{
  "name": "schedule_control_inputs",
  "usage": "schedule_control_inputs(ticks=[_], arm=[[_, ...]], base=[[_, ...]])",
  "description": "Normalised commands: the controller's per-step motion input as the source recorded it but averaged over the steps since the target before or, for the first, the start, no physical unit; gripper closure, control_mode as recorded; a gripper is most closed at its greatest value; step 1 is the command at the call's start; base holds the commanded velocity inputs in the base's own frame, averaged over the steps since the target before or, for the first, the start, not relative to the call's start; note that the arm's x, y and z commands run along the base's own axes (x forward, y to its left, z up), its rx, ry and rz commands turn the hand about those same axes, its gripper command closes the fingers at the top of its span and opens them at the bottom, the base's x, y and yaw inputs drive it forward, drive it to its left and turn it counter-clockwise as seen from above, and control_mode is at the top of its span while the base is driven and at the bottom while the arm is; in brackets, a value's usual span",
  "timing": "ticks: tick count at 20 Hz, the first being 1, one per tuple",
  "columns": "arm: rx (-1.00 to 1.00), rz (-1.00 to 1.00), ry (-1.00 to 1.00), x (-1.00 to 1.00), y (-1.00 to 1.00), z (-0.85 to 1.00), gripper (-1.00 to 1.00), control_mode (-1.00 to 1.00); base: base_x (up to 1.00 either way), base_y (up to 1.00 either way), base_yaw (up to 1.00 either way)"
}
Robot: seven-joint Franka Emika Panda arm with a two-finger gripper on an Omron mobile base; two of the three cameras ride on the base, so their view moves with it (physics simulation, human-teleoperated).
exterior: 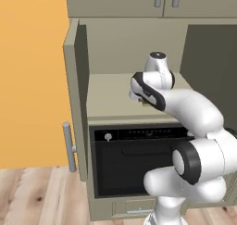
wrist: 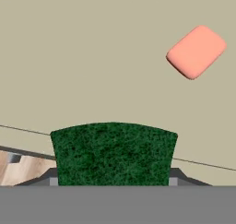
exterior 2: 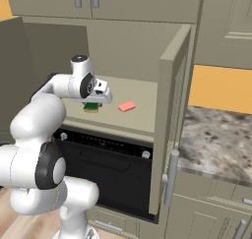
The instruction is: Pick up the bar soap and sponge from the sink, and place them back in the cabinet, and close the cabinet doors.
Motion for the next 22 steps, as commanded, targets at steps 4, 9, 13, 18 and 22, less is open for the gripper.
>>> schedule_control_inputs(ticks=[4, 9, 13, 18, 22], arm=[[0.00, 0.00, 0.00, 0.36, 0.06, -0.37, 1.00, -1.00], [0.00, 0.00, 0.00, 0.32, 0.02, -0.30, 1.00, -1.00], [0.00, 0.00, 0.00, 0.29, 0.00, -0.14, 1.00, -1.00], [0.00, 0.00, 0.00, 0.32, 0.00, -0.09, 1.00, -1.00], [0.00, 0.00, 0.00, 0.28, 0.00, -0.02, 1.00, -1.00]], base=[[0.00, 0.00, 0.00], [0.00, 0.00, 0.00], [0.00, 0.00, 0.00], [0.00, 0.00, 0.00], [0.00, 0.00, 0.00]])
